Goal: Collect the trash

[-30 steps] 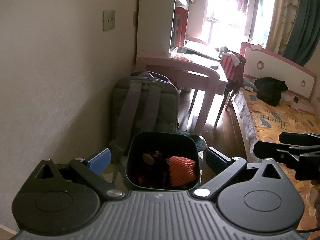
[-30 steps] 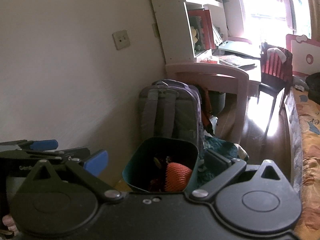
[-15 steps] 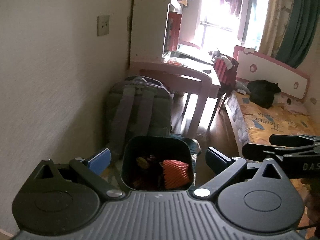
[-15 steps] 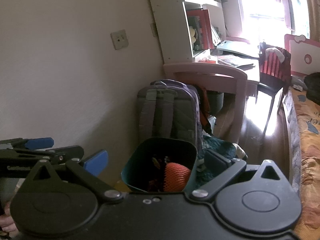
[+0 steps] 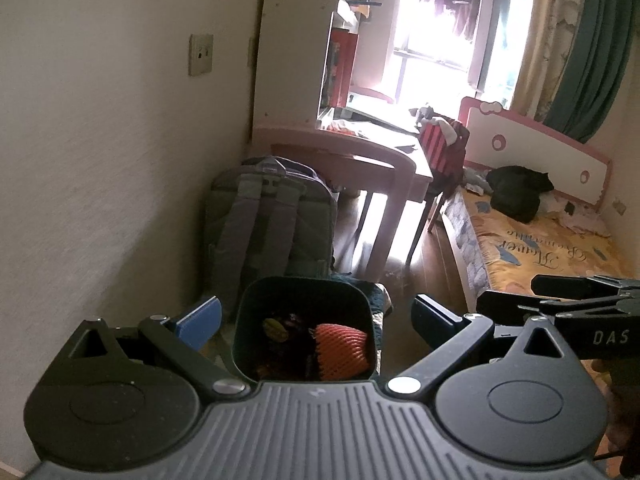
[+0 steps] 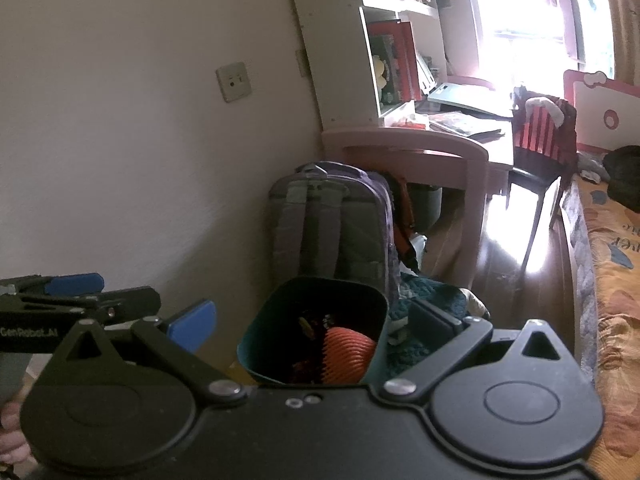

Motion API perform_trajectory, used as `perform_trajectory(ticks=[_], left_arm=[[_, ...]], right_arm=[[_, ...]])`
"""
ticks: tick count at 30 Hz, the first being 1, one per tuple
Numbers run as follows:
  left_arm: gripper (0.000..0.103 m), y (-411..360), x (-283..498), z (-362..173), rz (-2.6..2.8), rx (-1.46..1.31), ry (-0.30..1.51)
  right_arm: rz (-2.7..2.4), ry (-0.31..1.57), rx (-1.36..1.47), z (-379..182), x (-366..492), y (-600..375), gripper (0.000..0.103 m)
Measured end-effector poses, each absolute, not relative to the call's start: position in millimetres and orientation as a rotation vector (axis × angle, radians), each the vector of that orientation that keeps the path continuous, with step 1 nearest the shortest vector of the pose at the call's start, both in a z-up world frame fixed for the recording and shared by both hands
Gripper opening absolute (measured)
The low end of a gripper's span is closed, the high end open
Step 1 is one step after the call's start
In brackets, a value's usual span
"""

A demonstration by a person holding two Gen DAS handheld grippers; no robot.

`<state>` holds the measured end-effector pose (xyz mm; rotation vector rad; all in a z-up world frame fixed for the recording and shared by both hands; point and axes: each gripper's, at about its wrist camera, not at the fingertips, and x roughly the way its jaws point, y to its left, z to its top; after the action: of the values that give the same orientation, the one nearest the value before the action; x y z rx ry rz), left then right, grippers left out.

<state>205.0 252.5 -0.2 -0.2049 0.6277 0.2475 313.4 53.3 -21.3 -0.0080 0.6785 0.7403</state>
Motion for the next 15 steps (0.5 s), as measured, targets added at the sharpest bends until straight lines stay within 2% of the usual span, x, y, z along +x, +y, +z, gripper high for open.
perform_trajectory(ticks=[15], left_arm=[[0.102, 254.5, 209.3, -2.1, 0.241, -0.223, 0.636]], right_arm=[[0.758, 0.688, -0.019, -23.4, 315.2, 54.0, 0.103]])
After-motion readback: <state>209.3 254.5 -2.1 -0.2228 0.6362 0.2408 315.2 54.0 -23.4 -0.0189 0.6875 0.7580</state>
